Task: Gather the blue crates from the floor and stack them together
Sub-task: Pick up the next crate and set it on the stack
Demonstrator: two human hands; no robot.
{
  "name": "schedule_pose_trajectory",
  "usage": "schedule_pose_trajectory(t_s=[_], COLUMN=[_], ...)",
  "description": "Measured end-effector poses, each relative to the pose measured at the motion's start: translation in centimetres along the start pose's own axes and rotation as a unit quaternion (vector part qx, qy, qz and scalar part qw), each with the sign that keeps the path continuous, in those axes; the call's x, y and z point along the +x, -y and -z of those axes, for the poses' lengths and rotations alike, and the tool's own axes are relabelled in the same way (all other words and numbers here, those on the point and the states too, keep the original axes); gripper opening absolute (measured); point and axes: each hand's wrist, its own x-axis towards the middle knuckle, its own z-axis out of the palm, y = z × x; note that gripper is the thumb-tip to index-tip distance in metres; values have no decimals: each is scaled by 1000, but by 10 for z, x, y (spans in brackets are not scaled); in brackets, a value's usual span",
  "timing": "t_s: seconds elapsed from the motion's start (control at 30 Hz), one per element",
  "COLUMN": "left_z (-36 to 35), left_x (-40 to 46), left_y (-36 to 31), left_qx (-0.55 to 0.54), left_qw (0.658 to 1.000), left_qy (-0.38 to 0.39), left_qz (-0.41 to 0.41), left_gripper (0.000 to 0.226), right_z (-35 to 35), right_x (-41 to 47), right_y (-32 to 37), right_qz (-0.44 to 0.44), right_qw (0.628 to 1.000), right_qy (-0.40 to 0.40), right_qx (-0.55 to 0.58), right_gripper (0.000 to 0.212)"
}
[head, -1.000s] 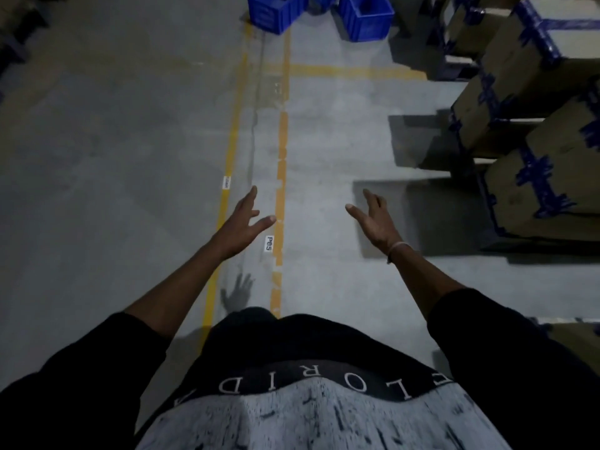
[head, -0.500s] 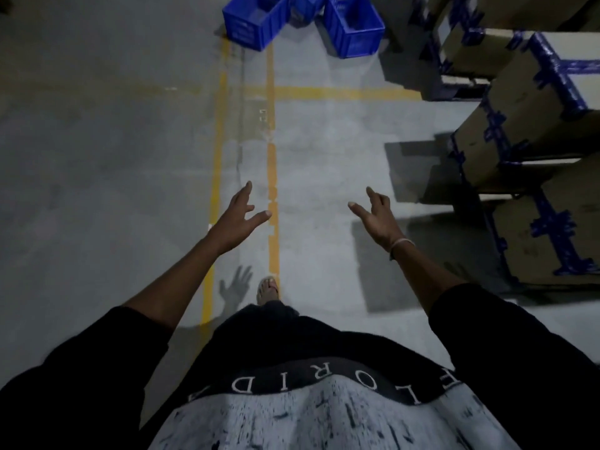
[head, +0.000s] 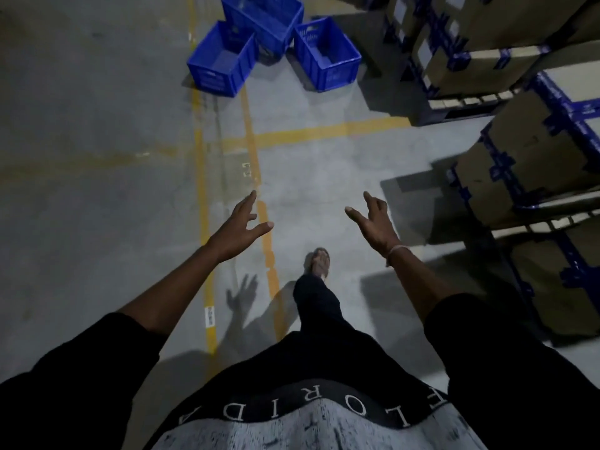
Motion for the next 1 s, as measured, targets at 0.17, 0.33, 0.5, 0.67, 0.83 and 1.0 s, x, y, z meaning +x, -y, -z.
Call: schedule_pose_trajectory(t_s=[0.17,0.33,0.5,0.67,0.83,1.0], left_z=[41,84,123,166,235,312], left_x=[121,230,321,414,530,643], left_y=[-21,-55,-66,-71,-70,-86], left_qx=[-6,-5,-20,-23,-14,-4], left_qw=[999,999,997,998,999,999], left_qy=[-29,-50,-67,-64,-53,-32], left_qz=[12,-1,15,18,4,12], left_gripper=[92,88,84,80,80,81], right_z=[23,56,72,73,62,52], right_x=[130,248,349,450,562,664], right_y=[38,94,138,169,211,262], right_qz=[13,13,11,2,-12,-34], right_qw=[1000,1000,999,998,999,999], right_qy=[2,17,28,37,21,-4], right_qx=[-3,-14,-34,-56,-48,-34], right_gripper=[86,87,87,88,87,85])
